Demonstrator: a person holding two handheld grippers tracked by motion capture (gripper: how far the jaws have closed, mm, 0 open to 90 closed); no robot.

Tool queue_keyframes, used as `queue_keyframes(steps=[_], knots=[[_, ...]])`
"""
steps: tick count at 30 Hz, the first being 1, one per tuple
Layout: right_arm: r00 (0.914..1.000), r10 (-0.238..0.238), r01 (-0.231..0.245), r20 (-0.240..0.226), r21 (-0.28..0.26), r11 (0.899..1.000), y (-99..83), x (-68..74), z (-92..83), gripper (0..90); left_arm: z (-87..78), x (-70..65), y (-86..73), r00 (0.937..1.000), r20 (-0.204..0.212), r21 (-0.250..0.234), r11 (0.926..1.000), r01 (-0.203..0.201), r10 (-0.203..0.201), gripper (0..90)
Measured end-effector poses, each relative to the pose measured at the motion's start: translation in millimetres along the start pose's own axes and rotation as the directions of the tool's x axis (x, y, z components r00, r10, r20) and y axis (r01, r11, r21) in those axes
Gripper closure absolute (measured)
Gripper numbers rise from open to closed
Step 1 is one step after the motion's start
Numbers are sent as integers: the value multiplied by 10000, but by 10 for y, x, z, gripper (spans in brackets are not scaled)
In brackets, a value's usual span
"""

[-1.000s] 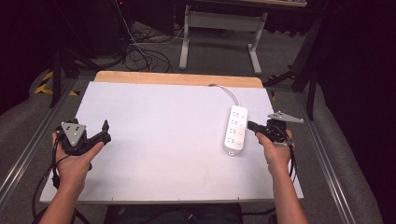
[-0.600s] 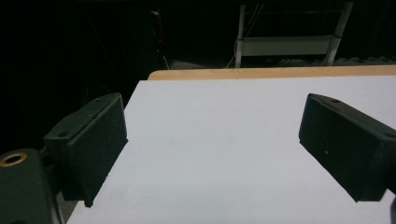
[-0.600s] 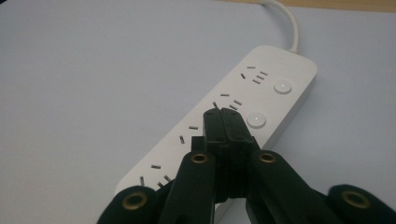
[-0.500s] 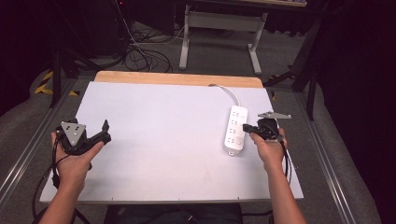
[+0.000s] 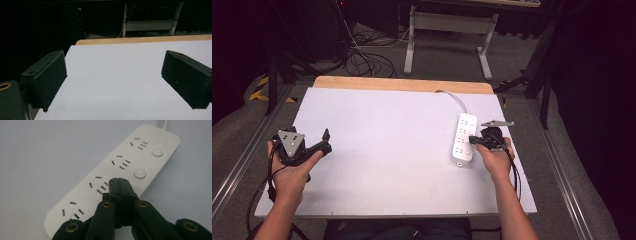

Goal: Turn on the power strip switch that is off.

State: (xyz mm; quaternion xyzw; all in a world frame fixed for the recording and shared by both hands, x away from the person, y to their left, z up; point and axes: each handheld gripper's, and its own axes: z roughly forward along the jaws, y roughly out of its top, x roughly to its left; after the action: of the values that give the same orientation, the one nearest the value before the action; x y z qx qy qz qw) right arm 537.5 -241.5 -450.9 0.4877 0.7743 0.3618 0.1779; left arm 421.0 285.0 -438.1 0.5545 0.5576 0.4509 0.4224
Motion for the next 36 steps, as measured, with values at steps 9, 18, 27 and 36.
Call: queue_keyframes(steps=[9, 18, 27, 36], knots=[[9996, 186, -187, 213, 70, 9998, -22, -15, 22, 900, 5, 5, -5, 10000, 41, 27, 10000, -57, 57, 67], [9989, 325, -325, 335, -2, 9995, -45, -4, 35, 900, 2, 14, -3, 10000, 44, 28, 10000, -3, 3, 73], [9976, 389, -389, 577, -20, 9992, -62, 35, 41, 900, 9, 15, -4, 9999, 85, 52, 10000, 80, -80, 79], [9982, 211, -211, 566, -16, 9998, -71, 62, 67, 900, 23, 15, -2, 9999, 113, 78, 9999, 67, -68, 82]])
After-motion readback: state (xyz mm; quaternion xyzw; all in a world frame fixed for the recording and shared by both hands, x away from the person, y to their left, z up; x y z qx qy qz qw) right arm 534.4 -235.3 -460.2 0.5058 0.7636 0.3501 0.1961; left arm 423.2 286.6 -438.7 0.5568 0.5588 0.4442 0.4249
